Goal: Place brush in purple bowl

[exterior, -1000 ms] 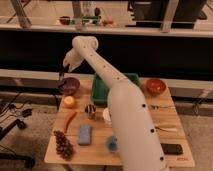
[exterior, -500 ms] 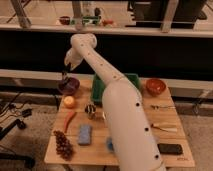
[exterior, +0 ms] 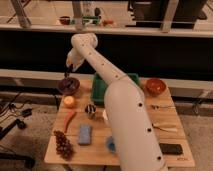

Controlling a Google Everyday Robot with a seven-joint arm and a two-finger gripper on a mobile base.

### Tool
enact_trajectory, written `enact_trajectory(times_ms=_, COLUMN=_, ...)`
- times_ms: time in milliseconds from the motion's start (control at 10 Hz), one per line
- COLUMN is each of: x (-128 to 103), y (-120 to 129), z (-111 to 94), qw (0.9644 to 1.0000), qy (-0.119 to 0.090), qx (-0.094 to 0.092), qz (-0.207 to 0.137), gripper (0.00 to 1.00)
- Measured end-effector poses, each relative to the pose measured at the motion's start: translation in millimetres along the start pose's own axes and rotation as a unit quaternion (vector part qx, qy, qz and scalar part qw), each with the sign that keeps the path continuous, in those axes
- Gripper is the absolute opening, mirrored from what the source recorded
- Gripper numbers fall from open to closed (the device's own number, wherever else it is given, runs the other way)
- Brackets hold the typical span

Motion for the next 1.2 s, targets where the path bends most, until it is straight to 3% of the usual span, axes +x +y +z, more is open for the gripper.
enact_trajectory(times_ms=400, x=-11.5, y=17.2, z=11.9, qw=0.9998, qy=-0.013, qx=-0.012, qz=-0.010, gripper=0.14)
enact_trajectory(times_ms=1200, x=-18.2, y=7.2, z=23.2, qw=0.9992, qy=-0.009, qx=-0.021, qz=-0.034, gripper=0.14)
